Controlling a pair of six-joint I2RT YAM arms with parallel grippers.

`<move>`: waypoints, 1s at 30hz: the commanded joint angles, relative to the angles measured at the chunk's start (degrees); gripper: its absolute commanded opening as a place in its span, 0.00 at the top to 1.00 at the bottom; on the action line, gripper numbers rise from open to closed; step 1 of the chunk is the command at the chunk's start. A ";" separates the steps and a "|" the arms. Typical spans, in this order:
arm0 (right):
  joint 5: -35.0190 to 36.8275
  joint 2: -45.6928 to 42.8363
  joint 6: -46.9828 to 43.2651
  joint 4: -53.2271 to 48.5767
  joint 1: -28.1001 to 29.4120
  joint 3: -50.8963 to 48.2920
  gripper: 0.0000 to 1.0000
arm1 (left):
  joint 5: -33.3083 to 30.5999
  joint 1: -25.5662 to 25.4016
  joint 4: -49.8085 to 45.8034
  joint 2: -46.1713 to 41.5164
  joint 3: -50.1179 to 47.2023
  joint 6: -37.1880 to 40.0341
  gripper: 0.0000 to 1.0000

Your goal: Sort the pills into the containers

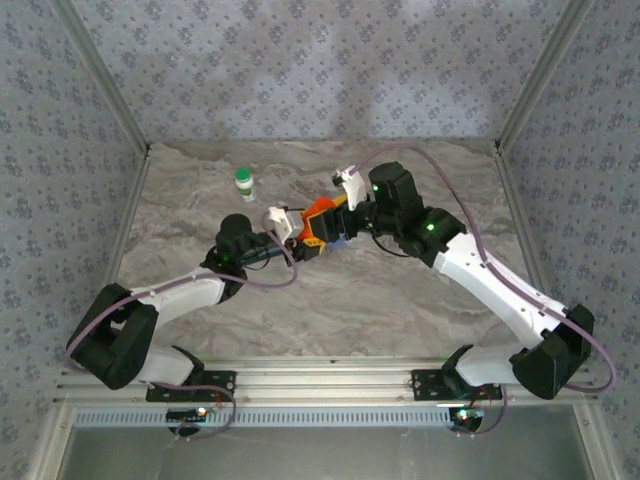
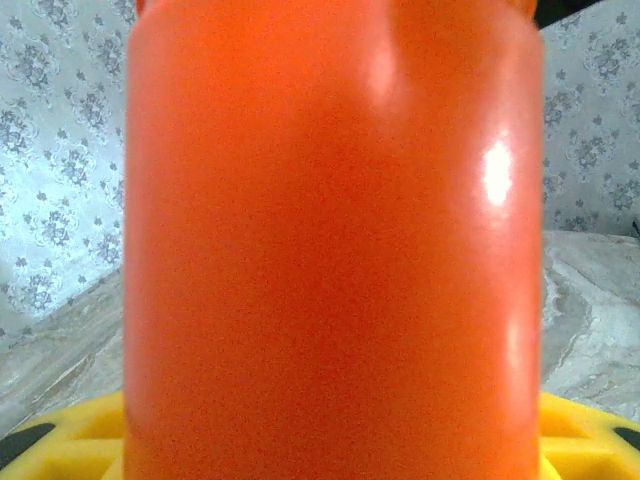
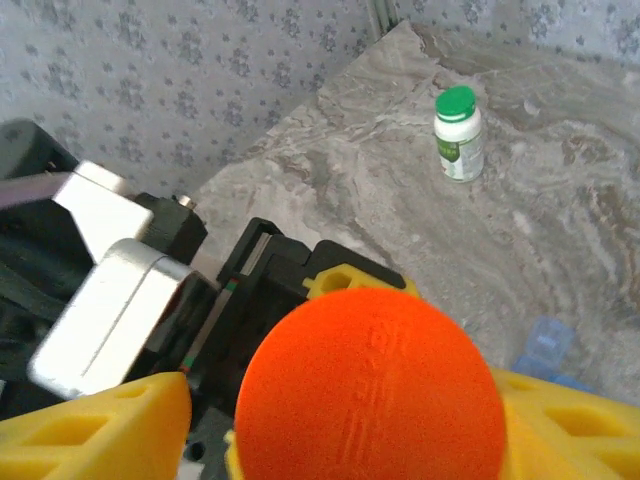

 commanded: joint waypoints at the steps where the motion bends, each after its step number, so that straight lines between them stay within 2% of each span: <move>1: -3.25 -2.96 5.94 2.57 -2.77 0.46 0.19 | -1.62 0.43 -0.19 -0.65 0.73 -1.02 1.00; 4: 0.29 -3.37 13.18 5.45 -3.19 -0.34 0.18 | -4.74 0.39 0.39 -0.33 0.81 -1.52 1.00; 7: 4.09 -2.92 17.10 10.34 -1.79 -2.40 0.22 | -7.99 0.23 0.82 0.52 1.35 -2.00 1.00; 9: 9.30 -1.06 17.49 8.41 -0.63 -1.38 0.24 | -10.28 -0.15 0.71 1.17 1.78 -1.77 1.00; 12: 12.73 1.50 20.38 6.63 -0.53 0.02 0.26 | -12.53 -0.69 0.24 1.70 2.06 -0.90 1.00; 20: 12.62 5.10 22.01 6.21 -1.07 0.99 0.27 | -13.20 -1.40 0.20 2.12 1.93 -0.31 1.00; 30: 11.16 6.97 22.52 6.81 -1.36 1.31 0.33 | -13.21 -2.17 -0.28 2.65 2.40 0.20 1.00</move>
